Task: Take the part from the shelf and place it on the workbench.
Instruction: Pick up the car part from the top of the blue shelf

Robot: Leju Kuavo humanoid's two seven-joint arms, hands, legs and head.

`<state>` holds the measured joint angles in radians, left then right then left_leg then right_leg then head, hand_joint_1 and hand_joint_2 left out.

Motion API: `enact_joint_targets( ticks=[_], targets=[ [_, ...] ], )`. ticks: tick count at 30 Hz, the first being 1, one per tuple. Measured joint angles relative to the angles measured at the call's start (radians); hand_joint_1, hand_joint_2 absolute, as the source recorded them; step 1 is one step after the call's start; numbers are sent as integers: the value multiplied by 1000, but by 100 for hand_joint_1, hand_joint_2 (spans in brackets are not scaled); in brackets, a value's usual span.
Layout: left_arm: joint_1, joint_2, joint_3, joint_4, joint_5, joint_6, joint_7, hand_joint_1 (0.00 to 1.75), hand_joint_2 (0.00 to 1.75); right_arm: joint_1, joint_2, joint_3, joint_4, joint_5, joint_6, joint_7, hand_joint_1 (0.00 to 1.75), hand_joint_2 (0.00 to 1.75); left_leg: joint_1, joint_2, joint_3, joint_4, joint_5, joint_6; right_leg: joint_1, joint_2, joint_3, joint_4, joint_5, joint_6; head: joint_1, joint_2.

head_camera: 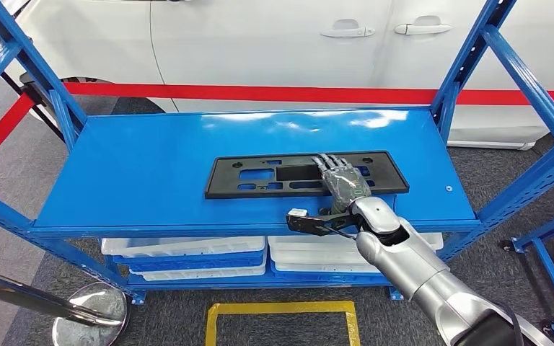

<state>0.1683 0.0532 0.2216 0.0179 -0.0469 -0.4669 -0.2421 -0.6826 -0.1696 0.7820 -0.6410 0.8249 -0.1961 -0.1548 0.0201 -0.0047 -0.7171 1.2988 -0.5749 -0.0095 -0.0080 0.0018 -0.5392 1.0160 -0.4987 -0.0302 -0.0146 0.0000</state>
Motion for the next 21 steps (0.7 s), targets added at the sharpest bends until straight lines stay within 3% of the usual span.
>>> enact_joint_targets(
  ticks=[1, 2, 3, 5, 8, 11, 12, 14, 15, 16, 17, 19, 21],
  targets=[
    [0, 0, 0, 0, 1, 0, 0, 0, 0, 0, 0, -2, -2, -4, 5, -1, 0, 175, -1, 0, -11, 5, 17, 4, 4, 1, 6, 0, -5, -2, 0, 0],
    [0, 0, 0, 0, 2, 1, 0, 0, 0, 0, 0, -5, -3, -7, 10, -1, 0, 175, -3, 0, 0, -31, 54, 10, 7, 2, 14, 0, -10, -3, 0, 0],
    [0, 0, 0, 0, 3, 2, 1, 0, 0, -1, 1, -8, -5, -8, 14, 0, 0, 175, -7, 0, 25, -99, 100, 19, 10, 3, 23, 0, -17, -3, 0, 0],
    [0, 2, -1, 0, 5, 7, 4, 0, 0, -5, 2, -10, -5, -5, 18, 4, 0, 175, -16, 0, 77, -215, 151, 38, 15, 4, 32, 0, -28, 0, 1, 0],
    [-2, 4, -1, 0, 6, 7, 5, 0, 0, -7, 3, -10, -4, 7, 17, 8, 0, 175, -22, 0, 102, -268, 144, 51, 14, 5, 32, -5, -35, 13, 1, 0],
    [-3, 3, -2, 0, 8, 8, 6, 0, 0, -6, 4, -9, -1, 25, 14, 16, 0, 175, -12, 2, 127, -301, 142, 56, 14, 3, 22, 29, -59, 29, 3, 0],
    [-3, 2, -2, 0, 8, 9, 8, 0, 0, -6, 5, -8, 1, 29, 14, 18, 0, 175, -9, 2, 135, -308, 141, 58, 11, 3, -4, 78, -82, 35, 4, 0],
    [-5, 2, -2, 0, 8, 9, 9, 0, 0, -1, 6, -6, 7, 33, 14, 22, 0, 175, -9, 3, 145, -311, 134, 62, 4, 3, -86, 212, -128, 44, 4, 0],
    [-6, 1, -3, 0, 8, 10, 10, 0, 0, 1, 7, -6, 10, 34, 14, 23, 0, 175, -9, 2, 150, -310, 129, 62, -1, 3, -124, 263, -136, 49, 4, 0],
    [-7, 1, -3, 0, 8, 10, 10, 0, 0, 3, 8, -5, 12, 34, 14, 25, 0, 175, -8, 1, 157, -309, 123, 61, -6, 2, -146, 282, -122, 54, 4, 0],
    [-7, 0, -3, 0, 8, 10, 11, 0, 0, 3, 9, -5, 15, 34, 14, 25, 0, 175, -6, 0, 165, -307, 115, 58, -11, 1, -148, 263, -89, 58, 4, 0],
    [-7, -1, -4, 0, 8, 9, 11, 0, 0, 4, 11, -3, 20, 35, 13, 26, 0, 175, -3, -1, 182, -300, 97, 48, -19, -1, -110, 146, 3, 65, 4, 0],
    [-6, -1, -4, 0, 7, 5, 6, 0, 0, 3, 12, -1, 24, 36, 11, 23, 6, 175, -4, -2, 188, -289, 80, 33, -18, -1, -73, 49, 44, 60, 4, 0]
  ],
)
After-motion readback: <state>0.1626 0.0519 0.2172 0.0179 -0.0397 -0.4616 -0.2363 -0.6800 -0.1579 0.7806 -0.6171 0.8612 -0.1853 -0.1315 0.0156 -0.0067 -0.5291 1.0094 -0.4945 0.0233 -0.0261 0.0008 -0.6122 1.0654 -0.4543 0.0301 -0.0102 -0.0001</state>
